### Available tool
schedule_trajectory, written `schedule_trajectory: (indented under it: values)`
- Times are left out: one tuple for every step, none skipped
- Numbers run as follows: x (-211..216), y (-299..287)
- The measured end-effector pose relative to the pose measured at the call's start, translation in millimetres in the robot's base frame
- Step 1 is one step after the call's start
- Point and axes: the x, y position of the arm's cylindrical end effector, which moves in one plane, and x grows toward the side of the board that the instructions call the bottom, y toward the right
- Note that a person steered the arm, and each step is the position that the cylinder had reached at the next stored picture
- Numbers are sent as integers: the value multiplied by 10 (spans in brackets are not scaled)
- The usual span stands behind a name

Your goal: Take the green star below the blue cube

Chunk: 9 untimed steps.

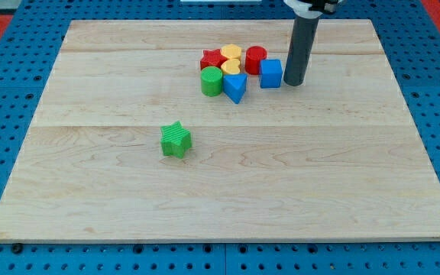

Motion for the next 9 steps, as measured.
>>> schedule_trajectory:
  values:
    - [-24, -101]
    - [-33, -140]
    - [48, -7]
    - [717, 478]
    - [1489, 494]
    - [2017, -125]
    - [2170, -1255]
    - [1966, -2166]
    - [1462, -2409]
